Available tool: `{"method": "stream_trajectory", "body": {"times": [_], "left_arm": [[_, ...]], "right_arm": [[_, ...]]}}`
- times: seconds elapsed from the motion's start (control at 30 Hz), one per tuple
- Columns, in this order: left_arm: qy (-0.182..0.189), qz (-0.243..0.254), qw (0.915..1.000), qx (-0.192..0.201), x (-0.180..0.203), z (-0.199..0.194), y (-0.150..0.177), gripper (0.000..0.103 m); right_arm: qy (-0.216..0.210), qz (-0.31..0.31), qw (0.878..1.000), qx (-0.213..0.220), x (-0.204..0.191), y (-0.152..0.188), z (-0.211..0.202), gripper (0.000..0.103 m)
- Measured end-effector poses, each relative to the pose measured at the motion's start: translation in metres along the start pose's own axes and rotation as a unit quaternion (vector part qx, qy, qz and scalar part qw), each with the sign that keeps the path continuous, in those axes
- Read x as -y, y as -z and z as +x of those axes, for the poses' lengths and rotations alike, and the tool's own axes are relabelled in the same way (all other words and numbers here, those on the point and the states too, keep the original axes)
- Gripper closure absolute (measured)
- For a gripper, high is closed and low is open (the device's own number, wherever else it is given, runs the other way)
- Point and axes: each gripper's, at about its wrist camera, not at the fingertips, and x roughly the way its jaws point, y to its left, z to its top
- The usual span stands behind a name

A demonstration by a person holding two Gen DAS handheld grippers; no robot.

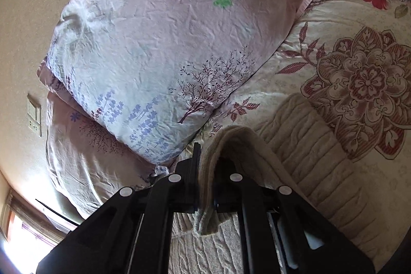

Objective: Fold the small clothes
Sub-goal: 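Lift the hem with both tools and fold it toward the collar, then open both tools to release the hem onto the folded sweater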

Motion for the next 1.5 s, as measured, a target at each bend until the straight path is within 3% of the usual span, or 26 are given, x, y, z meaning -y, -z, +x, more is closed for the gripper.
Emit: {"method": "stream_trajectory", "body": {"times": [0.23,0.33,0.5,0.67,0.8,0.93,1.0,1.1,1.23,1.5], "left_arm": [[-0.005,-0.014,0.9997,-0.018,-0.004,0.009,-0.002,0.095],[-0.008,-0.014,0.9997,-0.016,-0.004,0.010,0.000,0.095],[0.007,-0.030,0.9994,-0.017,-0.009,0.009,0.000,0.089],[0.023,-0.017,0.9996,-0.004,-0.005,0.001,-0.001,0.062],[0.007,0.010,0.9995,0.029,0.003,-0.015,-0.004,0.044],[-0.010,0.034,0.9984,0.045,0.004,-0.031,-0.010,0.044],[-0.020,0.049,0.9979,0.038,0.005,-0.035,-0.013,0.044],[-0.028,0.083,0.9958,0.025,0.011,-0.037,-0.013,0.050],[-0.063,0.139,0.9882,0.007,0.025,-0.031,-0.006,0.053],[-0.112,0.184,0.9756,-0.042,0.028,-0.005,0.011,0.066]], "right_arm": [[0.009,0.017,1.000,-0.017,0.008,-0.001,0.010,0.095],[0.006,0.025,0.999,-0.021,0.009,-0.002,0.012,0.087],[-0.002,0.015,1.000,0.007,0.003,-0.003,0.002,0.033],[-0.003,-0.007,1.000,0.026,-0.001,-0.007,-0.009,0.033],[0.006,-0.027,0.999,0.027,-0.002,-0.013,-0.019,0.033],[0.055,-0.069,0.996,0.013,-0.007,-0.018,-0.019,0.039],[0.073,-0.083,0.994,-0.009,-0.007,-0.018,-0.015,0.052],[0.085,-0.099,0.991,-0.043,-0.008,-0.015,-0.005,0.059],[0.113,-0.134,0.982,-0.066,-0.013,-0.008,0.002,0.059],[0.160,-0.173,0.968,-0.085,-0.015,-0.002,0.009,0.063]]}}
